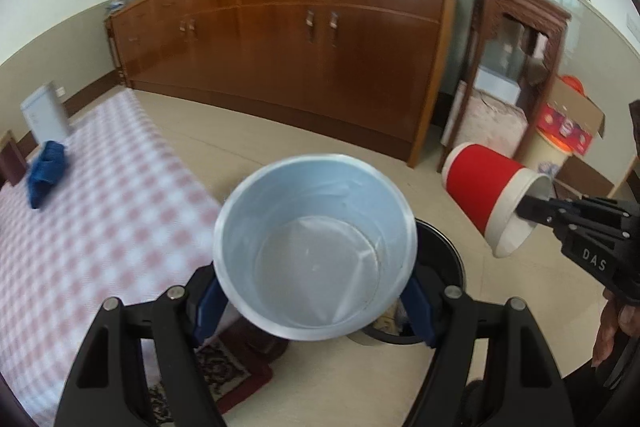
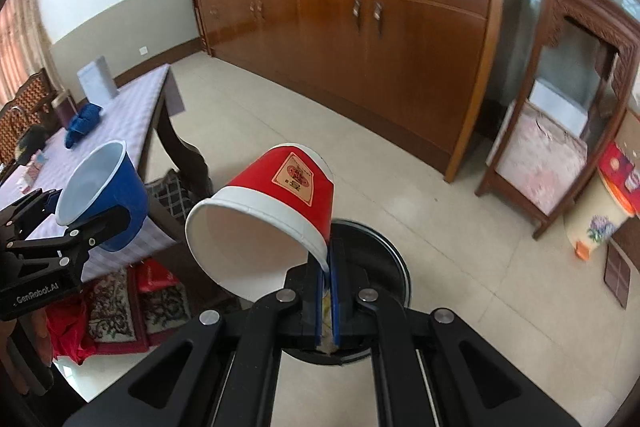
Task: Collect trash
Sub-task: 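Open both grippers to drop the bowl and cup into the bucket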
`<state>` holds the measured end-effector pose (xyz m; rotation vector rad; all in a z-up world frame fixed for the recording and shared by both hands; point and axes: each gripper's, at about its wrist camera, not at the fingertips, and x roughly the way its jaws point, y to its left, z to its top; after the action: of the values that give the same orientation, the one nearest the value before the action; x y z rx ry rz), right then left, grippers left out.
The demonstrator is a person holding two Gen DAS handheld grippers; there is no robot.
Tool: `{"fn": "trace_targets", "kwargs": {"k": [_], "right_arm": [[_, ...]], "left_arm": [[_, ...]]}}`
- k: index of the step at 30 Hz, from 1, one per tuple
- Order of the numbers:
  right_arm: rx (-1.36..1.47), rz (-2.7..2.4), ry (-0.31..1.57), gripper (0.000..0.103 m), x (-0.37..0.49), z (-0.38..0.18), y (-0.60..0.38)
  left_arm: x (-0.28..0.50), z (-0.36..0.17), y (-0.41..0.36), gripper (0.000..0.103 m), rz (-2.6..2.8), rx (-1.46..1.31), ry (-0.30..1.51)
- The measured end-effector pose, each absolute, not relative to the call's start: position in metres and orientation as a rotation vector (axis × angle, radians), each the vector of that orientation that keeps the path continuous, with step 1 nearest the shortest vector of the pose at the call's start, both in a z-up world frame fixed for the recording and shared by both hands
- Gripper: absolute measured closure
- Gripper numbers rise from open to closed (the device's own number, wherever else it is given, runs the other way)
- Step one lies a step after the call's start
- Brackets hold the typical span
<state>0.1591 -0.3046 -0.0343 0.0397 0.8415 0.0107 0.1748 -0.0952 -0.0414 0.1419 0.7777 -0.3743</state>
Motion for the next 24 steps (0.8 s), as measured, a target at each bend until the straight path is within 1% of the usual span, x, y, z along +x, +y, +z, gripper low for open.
{"fn": "trace_targets", "kwargs": {"k": [11, 20, 22, 23, 24], "right_arm": [[0.025, -0.013, 0.972, 0.100, 0.171, -0.095, -0.344], [-0.011, 0.055, 1.127, 0.100, 0.206, -0.164, -0.361], [-0.028, 0.103, 1.174, 0.100, 0.218, -0.180, -0.361], [-0.036, 0.111, 1.190, 0.099, 0.221, -0.185, -0.362], [-0.066, 0.091, 1.203, 0.095, 0.227, -0.195, -0.364]], "left_arm": [[0.187, -0.092, -0.156, 0.028, -0.485, 0.203, 0.891], [0.211, -0.148, -0.181, 0.028, -0.550, 0.230, 1.024], [0.219, -0.161, -0.186, 0.026, -0.563, 0.233, 1.049], [0.223, -0.170, -0.188, 0.026, -0.553, 0.241, 1.069], [0.228, -0.182, -0.188, 0.025, -0.519, 0.252, 1.097]]}}
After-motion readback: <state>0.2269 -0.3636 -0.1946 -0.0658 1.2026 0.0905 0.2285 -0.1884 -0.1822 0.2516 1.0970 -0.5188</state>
